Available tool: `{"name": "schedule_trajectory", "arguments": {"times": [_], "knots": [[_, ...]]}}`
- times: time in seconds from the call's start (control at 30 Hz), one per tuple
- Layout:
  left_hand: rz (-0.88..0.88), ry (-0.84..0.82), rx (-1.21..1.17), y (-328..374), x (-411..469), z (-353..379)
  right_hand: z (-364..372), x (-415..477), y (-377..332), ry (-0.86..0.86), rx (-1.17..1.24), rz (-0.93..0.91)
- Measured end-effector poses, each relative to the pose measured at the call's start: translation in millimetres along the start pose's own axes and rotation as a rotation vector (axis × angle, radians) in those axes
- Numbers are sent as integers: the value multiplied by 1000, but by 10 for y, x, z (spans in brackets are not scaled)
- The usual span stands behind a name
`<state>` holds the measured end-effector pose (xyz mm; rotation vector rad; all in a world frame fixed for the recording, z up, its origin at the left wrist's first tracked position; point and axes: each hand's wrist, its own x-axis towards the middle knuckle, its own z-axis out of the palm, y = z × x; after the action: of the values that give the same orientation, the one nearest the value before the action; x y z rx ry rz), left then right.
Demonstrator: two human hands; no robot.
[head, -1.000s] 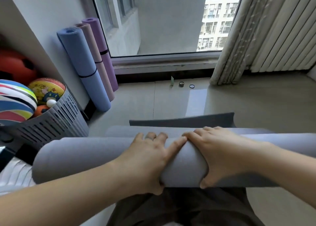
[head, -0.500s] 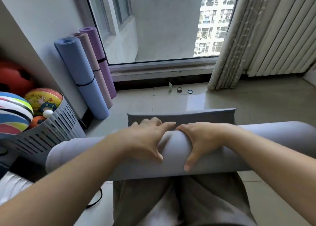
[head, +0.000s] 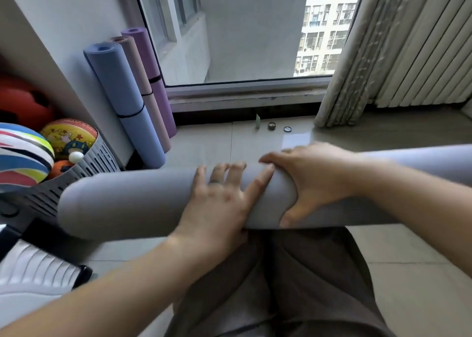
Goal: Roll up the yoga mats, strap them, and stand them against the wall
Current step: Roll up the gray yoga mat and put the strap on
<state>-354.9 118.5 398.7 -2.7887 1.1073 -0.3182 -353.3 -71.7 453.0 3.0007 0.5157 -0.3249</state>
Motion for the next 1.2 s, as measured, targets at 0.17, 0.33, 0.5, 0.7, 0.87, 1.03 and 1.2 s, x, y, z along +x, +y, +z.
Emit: {"name": "schedule_trajectory", "arguments": {"times": [0.17, 0.33, 0.5, 0.7, 0.87, 1.03, 1.2], "knots": [[73, -104, -30, -40, -113, -192, -47, -98, -77, -204, 196, 3], [103, -313, -153, 5, -191, 74, 443, -344, -288, -154, 73, 48], [134, -448, -242, -218, 141, 31, 629, -526, -479, -74, -50, 141], [34, -574, -273, -372, 482, 16, 502, 2, -99, -105, 99, 143], [26, -272, -30, -39, 185, 271, 379, 294, 137, -264, 236, 147], [11, -189, -52, -64, 151, 296, 540, 104, -19, -30, 23, 92], [35, -157, 5, -66, 99, -56, 150, -20, -4, -35, -6, 45]]}}
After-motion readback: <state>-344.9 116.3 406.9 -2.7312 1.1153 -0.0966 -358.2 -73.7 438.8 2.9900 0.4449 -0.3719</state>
